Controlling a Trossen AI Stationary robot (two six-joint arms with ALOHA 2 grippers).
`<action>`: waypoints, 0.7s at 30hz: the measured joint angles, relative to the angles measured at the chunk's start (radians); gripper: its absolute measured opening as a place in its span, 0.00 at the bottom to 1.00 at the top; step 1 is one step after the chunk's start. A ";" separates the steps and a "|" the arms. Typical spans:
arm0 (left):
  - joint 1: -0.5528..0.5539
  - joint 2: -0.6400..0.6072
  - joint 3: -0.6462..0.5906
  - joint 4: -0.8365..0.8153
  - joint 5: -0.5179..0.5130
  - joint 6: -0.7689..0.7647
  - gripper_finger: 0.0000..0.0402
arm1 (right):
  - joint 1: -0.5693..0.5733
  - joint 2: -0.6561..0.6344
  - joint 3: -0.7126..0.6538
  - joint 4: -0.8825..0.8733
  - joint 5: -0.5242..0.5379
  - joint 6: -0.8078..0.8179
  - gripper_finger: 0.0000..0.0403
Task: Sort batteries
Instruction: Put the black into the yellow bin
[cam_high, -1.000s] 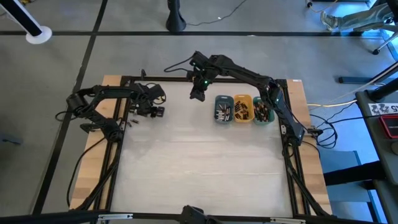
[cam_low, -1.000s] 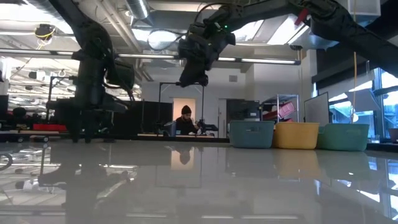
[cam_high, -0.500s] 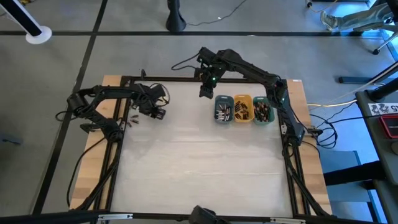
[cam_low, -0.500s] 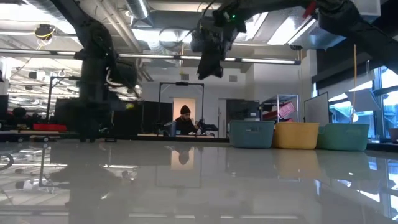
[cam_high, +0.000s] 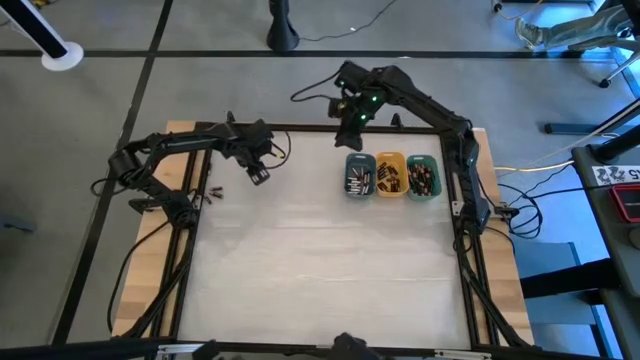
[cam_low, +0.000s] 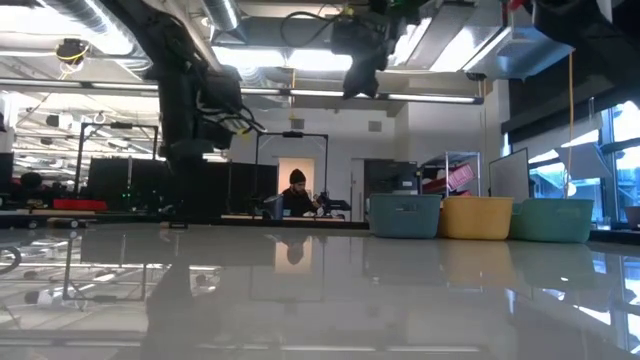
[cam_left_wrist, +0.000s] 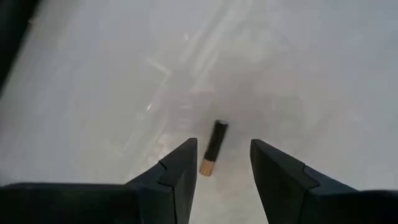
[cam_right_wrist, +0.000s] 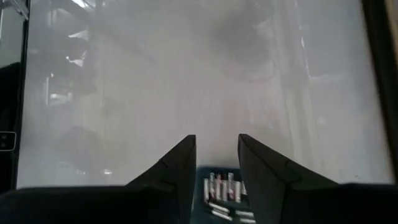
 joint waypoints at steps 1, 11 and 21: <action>0.005 0.010 0.000 -0.002 0.007 0.014 0.35 | -0.012 -0.007 0.000 -0.003 -0.007 -0.010 0.30; 0.059 0.159 0.000 -0.011 0.049 0.134 0.35 | -0.148 -0.046 0.000 -0.020 -0.191 -0.025 0.30; 0.070 0.236 0.006 -0.011 0.084 0.169 0.29 | -0.193 -0.047 -0.016 -0.116 -0.206 -0.075 0.30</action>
